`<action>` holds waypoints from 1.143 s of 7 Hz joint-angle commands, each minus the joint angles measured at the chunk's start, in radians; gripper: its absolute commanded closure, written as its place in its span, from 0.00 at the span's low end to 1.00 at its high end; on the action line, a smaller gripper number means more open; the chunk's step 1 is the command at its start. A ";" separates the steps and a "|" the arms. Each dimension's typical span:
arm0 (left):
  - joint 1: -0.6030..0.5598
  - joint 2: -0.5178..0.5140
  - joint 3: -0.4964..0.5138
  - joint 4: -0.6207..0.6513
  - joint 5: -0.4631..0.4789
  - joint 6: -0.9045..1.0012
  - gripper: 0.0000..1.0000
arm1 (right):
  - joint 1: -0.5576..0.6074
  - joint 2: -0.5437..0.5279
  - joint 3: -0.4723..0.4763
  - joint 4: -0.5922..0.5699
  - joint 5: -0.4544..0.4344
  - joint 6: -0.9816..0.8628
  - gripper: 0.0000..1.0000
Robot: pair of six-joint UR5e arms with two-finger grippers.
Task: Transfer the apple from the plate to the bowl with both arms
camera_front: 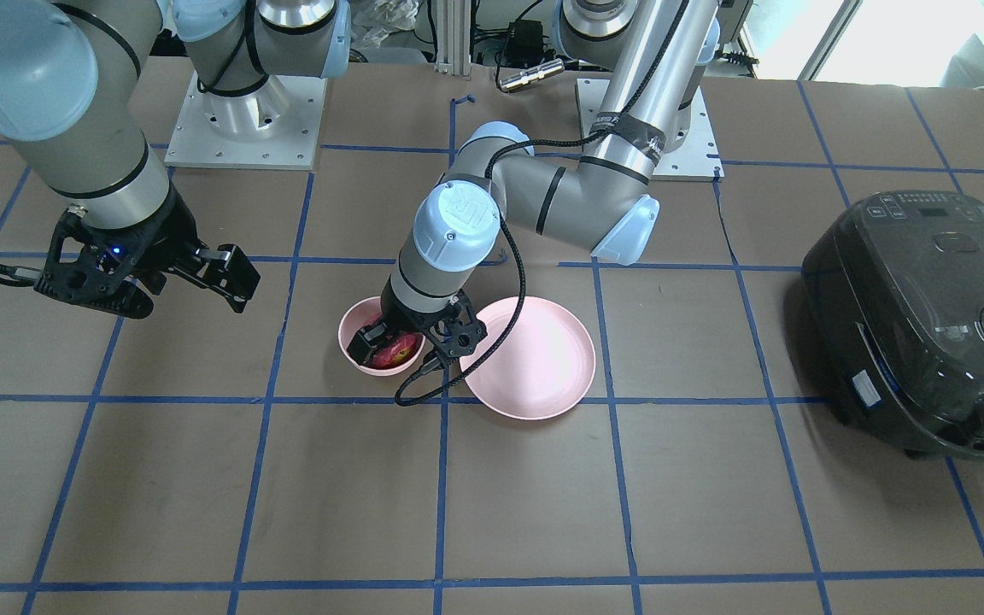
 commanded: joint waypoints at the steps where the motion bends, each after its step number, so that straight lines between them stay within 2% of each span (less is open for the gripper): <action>1: 0.028 0.032 0.037 0.029 0.016 0.081 0.00 | 0.008 -0.039 -0.006 0.009 0.004 -0.001 0.00; 3: 0.091 0.108 0.130 -0.100 0.002 0.166 0.00 | 0.005 -0.084 -0.007 0.009 0.001 -0.003 0.00; 5: 0.093 0.228 0.241 -0.388 0.002 0.233 0.00 | 0.005 -0.101 -0.010 0.009 0.009 -0.003 0.00; 7: 0.131 0.340 0.266 -0.576 0.003 0.296 0.00 | 0.006 -0.113 -0.004 0.011 0.038 -0.003 0.00; 8: 0.186 0.377 0.255 -0.629 0.020 0.464 0.00 | 0.002 -0.113 -0.006 0.009 0.038 -0.004 0.00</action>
